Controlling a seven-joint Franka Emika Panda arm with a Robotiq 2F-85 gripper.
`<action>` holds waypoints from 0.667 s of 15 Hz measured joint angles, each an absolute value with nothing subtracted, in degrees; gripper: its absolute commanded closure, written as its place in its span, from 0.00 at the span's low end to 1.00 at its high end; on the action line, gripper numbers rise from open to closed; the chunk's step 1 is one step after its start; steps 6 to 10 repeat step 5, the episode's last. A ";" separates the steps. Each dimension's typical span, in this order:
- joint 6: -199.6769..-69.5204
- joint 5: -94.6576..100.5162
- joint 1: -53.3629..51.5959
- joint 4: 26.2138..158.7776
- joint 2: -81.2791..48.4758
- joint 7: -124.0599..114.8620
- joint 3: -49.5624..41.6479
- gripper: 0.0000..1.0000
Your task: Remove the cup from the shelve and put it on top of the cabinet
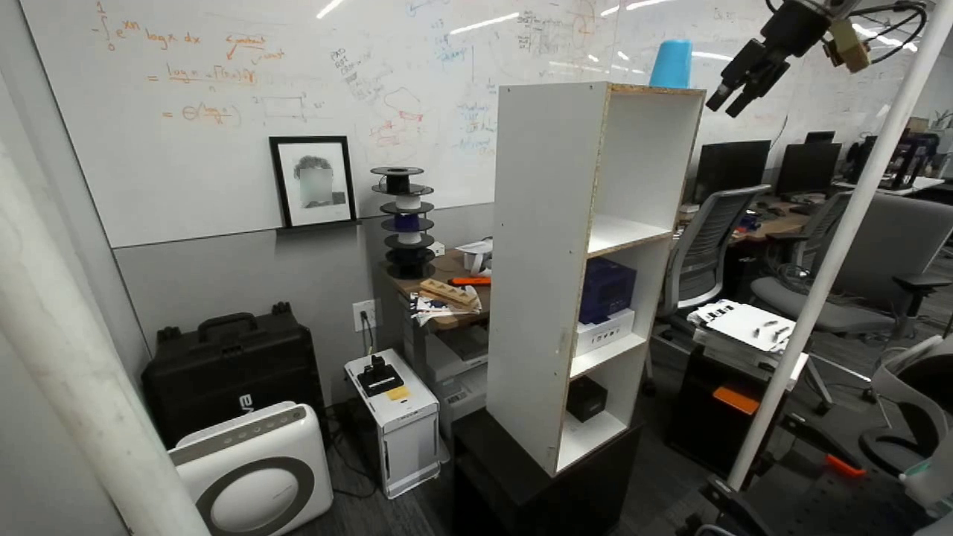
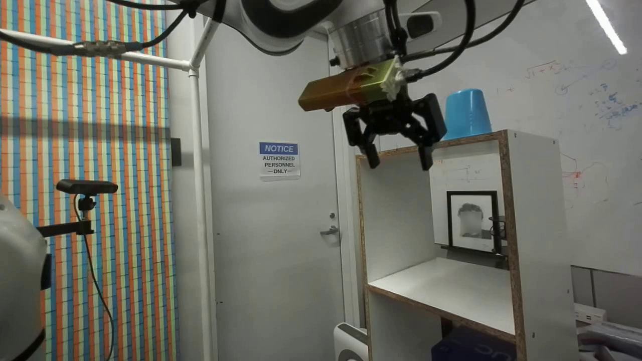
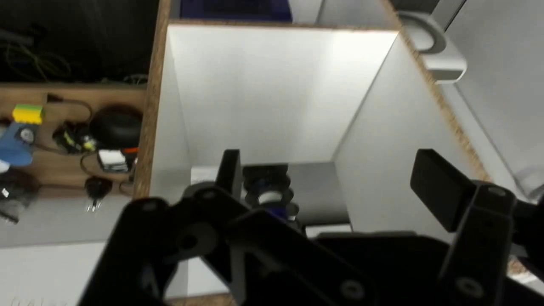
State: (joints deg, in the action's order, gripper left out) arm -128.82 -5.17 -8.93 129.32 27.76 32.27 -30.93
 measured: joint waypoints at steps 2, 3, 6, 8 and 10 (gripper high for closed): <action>-119.69 -3.70 -3.99 130.58 29.01 32.24 -26.82 0.00; -114.91 -2.97 -1.98 131.09 29.60 32.25 -25.30 0.00; -111.11 -2.46 -0.02 131.81 30.46 32.28 -23.97 0.00; -111.11 -2.46 -0.02 131.81 30.46 32.28 -23.97 0.00; -111.11 -2.46 -0.02 131.81 30.46 32.28 -23.97 0.00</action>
